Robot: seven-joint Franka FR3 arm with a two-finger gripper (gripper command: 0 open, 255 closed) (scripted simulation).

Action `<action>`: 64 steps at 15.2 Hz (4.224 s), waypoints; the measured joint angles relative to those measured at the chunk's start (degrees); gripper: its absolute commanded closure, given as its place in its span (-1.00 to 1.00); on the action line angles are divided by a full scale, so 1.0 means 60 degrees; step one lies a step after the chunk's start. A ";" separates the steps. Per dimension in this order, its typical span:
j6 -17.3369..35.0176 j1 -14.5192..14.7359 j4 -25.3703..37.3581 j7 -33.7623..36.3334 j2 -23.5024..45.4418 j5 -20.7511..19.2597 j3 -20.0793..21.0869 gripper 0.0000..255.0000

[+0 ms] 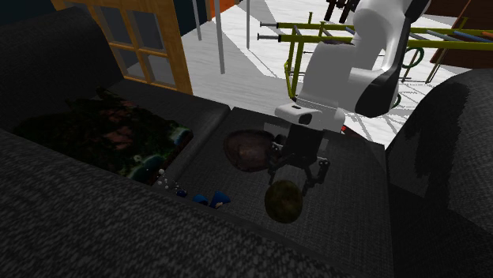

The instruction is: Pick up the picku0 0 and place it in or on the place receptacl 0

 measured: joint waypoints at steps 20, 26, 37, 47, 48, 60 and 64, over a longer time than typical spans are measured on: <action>-0.1246 -0.0108 0.0826 0.0180 -0.0365 -0.0193 -0.0054 -1.00; -0.1514 0.2995 0.0076 -0.6750 -0.0382 0.4374 -0.4609 -1.00; -0.1005 0.3612 0.0215 -0.7821 0.0338 0.5490 -0.4858 -1.00; -0.1018 0.3555 0.0160 -0.7770 0.0271 0.5423 -0.4842 1.00; -0.1010 0.3571 0.0172 -0.7799 0.0290 0.5452 -0.4849 1.00; -0.1870 0.3148 0.0811 -0.6556 -0.0067 0.4428 -0.4544 1.00; -0.2278 0.3011 0.1176 -0.6163 -0.0170 0.4101 -0.4485 1.00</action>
